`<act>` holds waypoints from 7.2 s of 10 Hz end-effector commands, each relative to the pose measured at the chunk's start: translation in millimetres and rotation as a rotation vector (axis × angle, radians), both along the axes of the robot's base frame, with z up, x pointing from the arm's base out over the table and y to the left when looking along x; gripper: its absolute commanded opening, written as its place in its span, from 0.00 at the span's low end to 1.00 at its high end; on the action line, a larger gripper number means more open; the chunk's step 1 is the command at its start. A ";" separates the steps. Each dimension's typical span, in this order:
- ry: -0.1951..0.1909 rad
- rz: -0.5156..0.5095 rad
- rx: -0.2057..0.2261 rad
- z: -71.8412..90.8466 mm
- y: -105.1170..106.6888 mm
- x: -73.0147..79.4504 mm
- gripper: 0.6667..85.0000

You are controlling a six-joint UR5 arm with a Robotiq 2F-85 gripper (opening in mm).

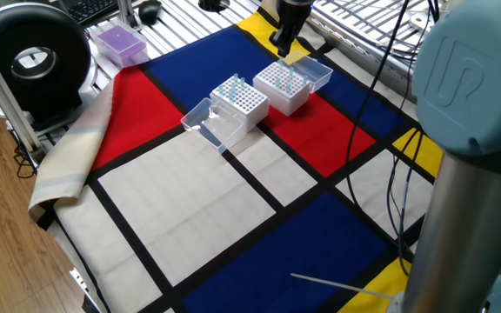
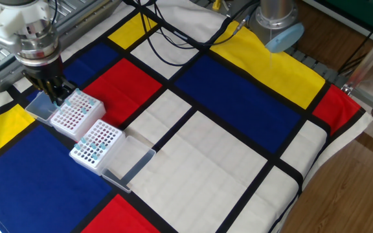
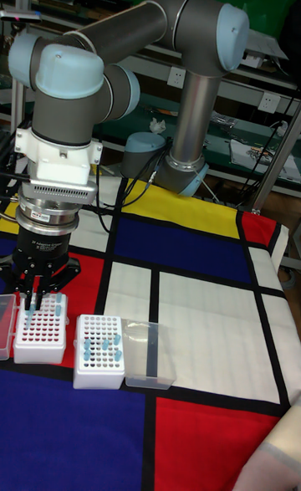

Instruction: Transfer all medium pipette tips from one holder to another

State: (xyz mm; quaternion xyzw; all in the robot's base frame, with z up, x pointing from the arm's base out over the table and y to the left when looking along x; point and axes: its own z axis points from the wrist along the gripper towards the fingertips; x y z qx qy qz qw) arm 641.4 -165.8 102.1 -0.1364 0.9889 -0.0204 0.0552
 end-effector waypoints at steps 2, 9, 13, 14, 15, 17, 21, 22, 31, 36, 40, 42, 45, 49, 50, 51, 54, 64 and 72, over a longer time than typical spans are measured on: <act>0.007 0.005 0.019 -0.2 2.8 -2.9 0.26; 0.003 -0.108 0.066 6.1 46.9 11.3 0.31; 0.006 -0.181 0.056 7.8 100.9 16.9 0.30; 0.001 -0.195 0.056 5.4 115.5 18.9 0.30; 0.000 -0.204 0.054 4.0 125.8 19.6 0.30; -0.002 -0.227 0.055 -0.5 144.0 20.8 0.30; 0.000 -0.231 0.085 -8.1 161.5 23.3 0.30; 0.001 -0.239 0.092 -8.7 163.5 23.6 0.30; -0.009 -0.246 0.102 -20.2 154.6 20.4 0.28; -0.006 -0.246 0.111 -22.9 153.4 13.0 0.28; -0.014 -0.242 0.113 -27.3 156.2 12.3 0.28; -0.022 -0.243 0.112 -31.0 157.5 12.9 0.28; -0.033 -0.237 0.108 -37.0 154.7 13.4 0.28; -0.040 -0.264 0.093 -37.3 149.5 14.5 0.19; -0.040 -0.268 0.093 -37.4 149.6 14.4 0.19; -0.042 -0.274 0.091 -37.4 149.2 14.6 0.18; -0.042 -0.286 0.081 -35.4 148.4 13.8 0.14; -0.006 -0.321 0.068 4.4 143.6 10.3 0.08; 0.026 -0.339 0.044 40.3 134.5 4.1 0.08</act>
